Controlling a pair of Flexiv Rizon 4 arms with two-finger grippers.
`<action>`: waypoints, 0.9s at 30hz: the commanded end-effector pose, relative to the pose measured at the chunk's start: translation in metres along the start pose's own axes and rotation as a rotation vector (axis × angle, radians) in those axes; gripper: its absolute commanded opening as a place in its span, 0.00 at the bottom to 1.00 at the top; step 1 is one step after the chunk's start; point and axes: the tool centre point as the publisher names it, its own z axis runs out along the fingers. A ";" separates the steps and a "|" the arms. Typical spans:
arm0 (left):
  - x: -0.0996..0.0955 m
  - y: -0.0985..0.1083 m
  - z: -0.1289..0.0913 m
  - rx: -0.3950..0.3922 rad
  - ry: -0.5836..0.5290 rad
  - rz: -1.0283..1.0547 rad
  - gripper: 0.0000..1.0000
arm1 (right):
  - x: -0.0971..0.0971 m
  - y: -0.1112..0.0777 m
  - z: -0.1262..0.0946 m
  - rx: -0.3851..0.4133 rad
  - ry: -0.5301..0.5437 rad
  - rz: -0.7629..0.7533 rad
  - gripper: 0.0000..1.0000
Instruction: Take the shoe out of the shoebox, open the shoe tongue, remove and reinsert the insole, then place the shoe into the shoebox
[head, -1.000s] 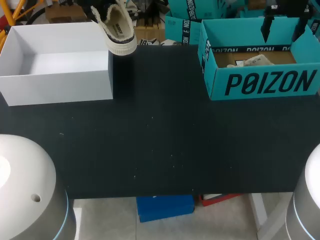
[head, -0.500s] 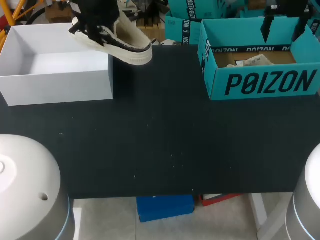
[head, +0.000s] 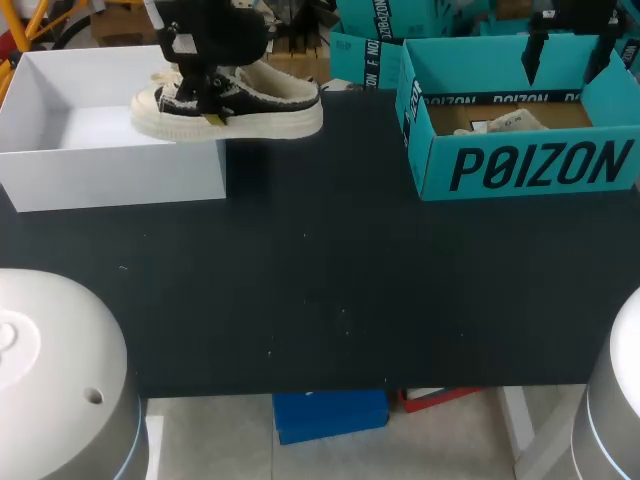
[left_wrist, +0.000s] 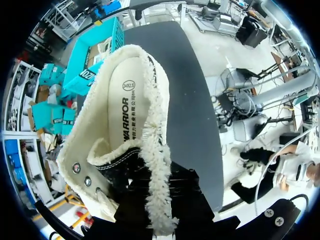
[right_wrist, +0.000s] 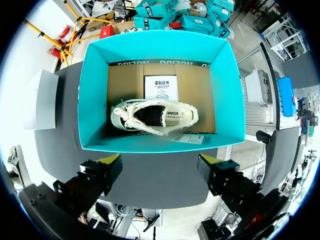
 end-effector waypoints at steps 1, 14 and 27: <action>0.013 -0.001 0.005 -0.010 -0.014 -0.029 0.00 | 0.000 0.000 0.000 0.000 0.000 0.001 1.00; 0.021 -0.005 0.004 0.074 -0.004 0.062 0.00 | 0.000 0.000 0.000 0.000 0.000 0.001 1.00; 0.017 0.005 0.041 0.034 -0.067 -0.111 0.00 | 0.000 0.000 0.000 0.000 0.000 0.001 1.00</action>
